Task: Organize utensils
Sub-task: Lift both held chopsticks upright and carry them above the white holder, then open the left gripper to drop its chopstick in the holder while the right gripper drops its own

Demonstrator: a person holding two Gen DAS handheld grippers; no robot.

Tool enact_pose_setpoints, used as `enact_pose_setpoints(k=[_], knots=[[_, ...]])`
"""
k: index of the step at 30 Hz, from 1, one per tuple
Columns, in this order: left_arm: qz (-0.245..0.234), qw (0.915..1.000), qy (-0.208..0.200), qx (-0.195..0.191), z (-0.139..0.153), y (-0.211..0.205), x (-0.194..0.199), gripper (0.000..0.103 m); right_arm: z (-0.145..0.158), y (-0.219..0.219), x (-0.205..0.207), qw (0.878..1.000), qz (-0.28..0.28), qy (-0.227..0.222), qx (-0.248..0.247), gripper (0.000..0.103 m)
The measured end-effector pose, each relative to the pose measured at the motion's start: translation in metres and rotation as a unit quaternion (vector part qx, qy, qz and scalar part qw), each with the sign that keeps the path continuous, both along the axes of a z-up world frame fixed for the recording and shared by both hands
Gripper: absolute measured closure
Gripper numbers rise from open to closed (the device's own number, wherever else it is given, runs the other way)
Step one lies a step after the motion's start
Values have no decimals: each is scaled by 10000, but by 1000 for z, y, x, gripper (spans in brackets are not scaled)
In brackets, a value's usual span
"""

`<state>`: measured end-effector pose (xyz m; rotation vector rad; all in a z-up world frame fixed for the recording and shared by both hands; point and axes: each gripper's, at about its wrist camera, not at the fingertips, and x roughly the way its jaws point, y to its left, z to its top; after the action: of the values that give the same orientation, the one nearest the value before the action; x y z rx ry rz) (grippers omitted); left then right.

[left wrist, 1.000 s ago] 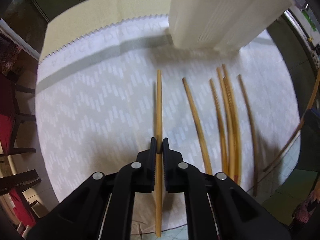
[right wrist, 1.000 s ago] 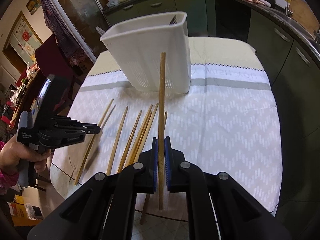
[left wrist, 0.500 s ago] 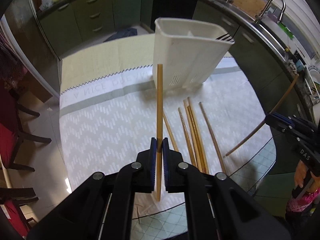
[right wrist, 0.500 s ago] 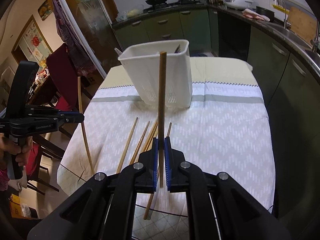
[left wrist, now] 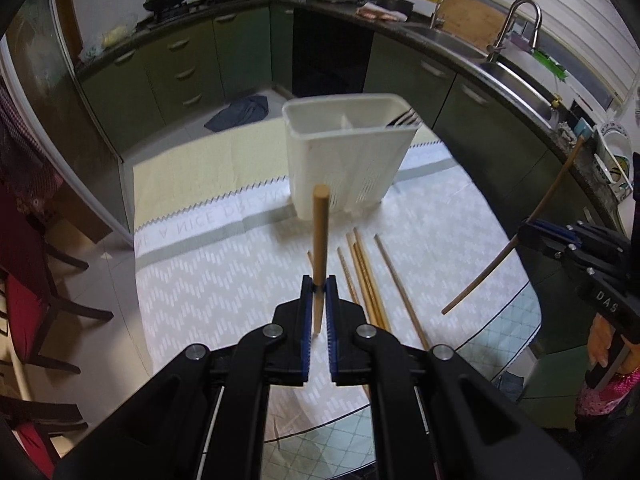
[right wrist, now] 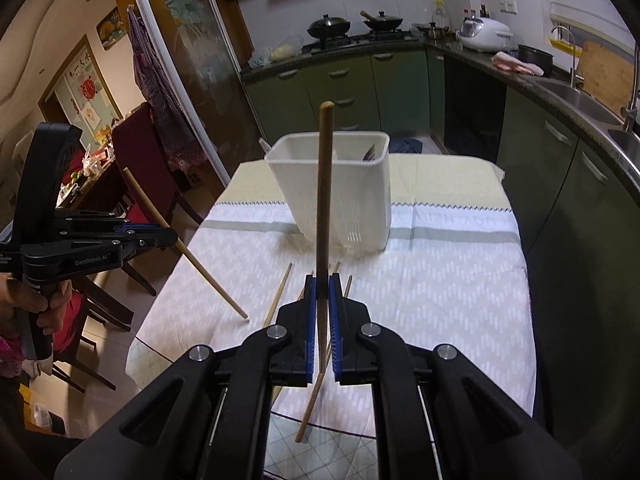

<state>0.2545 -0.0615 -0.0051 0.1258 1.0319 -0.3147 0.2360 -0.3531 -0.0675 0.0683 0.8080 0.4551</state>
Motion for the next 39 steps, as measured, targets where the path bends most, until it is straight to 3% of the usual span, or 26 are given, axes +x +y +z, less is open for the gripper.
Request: enact_pose_setpoints(k=[10, 23, 29, 39], knots=[[-9, 9990, -327, -311, 68, -6, 16, 97, 27, -13, 1, 9997, -34, -216, 92, 96], [162, 9922, -1134, -483, 153, -32, 67, 97, 23, -29, 5, 9997, -80, -138, 161, 96], [274, 9912, -1245, -364, 144, -47, 104, 97, 17, -38, 6, 9997, -107, -66, 194, 96], [360, 9974, -623, -71, 59, -53, 138, 97, 22, -42, 11, 9995, -126, -144, 256, 96]])
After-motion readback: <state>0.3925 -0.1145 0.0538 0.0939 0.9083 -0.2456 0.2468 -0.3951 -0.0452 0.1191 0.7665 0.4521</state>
